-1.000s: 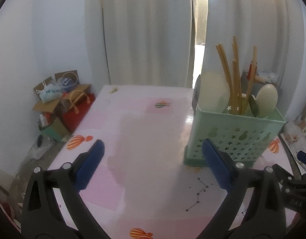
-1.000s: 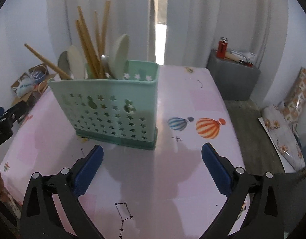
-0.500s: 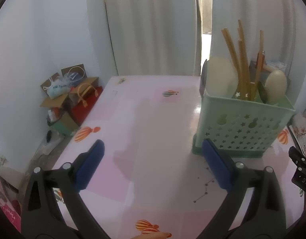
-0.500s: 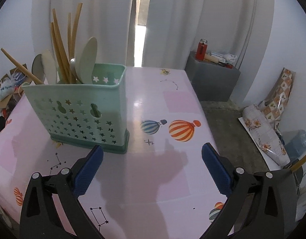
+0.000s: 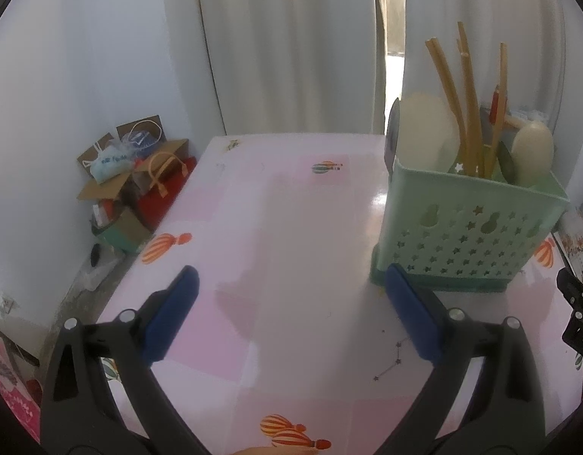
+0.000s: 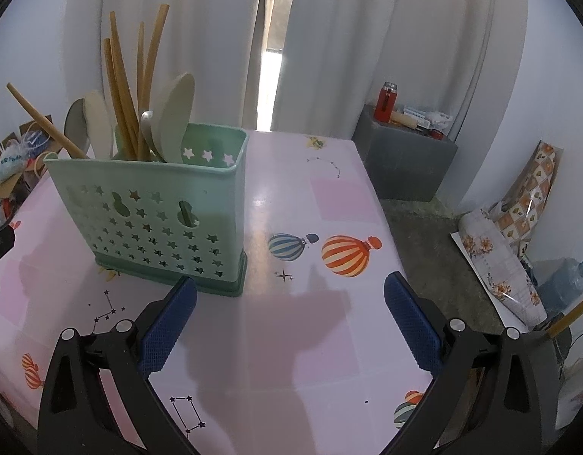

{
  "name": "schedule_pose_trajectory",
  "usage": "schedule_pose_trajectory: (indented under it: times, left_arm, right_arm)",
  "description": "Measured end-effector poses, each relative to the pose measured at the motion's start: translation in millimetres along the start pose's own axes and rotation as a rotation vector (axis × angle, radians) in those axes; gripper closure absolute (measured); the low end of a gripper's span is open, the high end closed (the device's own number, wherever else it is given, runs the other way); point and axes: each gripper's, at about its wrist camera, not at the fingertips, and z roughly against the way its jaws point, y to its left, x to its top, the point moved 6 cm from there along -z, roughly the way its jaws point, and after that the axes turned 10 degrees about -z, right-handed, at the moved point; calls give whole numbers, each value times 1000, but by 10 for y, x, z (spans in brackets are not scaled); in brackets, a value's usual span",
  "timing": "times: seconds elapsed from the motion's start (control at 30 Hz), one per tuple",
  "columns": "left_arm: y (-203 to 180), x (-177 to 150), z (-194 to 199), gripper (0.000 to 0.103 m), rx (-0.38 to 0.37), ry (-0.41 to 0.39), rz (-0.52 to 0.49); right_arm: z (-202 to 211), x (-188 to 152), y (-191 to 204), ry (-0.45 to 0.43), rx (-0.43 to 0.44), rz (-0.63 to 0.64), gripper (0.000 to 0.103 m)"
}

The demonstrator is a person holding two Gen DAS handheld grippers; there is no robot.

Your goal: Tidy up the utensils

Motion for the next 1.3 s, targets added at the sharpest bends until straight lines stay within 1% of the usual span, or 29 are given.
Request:
schedule_pose_trajectory:
  times: [0.53,1.3]
  left_arm:
    - [-16,-72,-66,9,-15,35,-15]
    - [-24,-79,-61,9,-19,38,-22]
  right_arm:
    - [12,7,22,-5,-8,16,7]
    - [10,14,37,-3,-2,15,7]
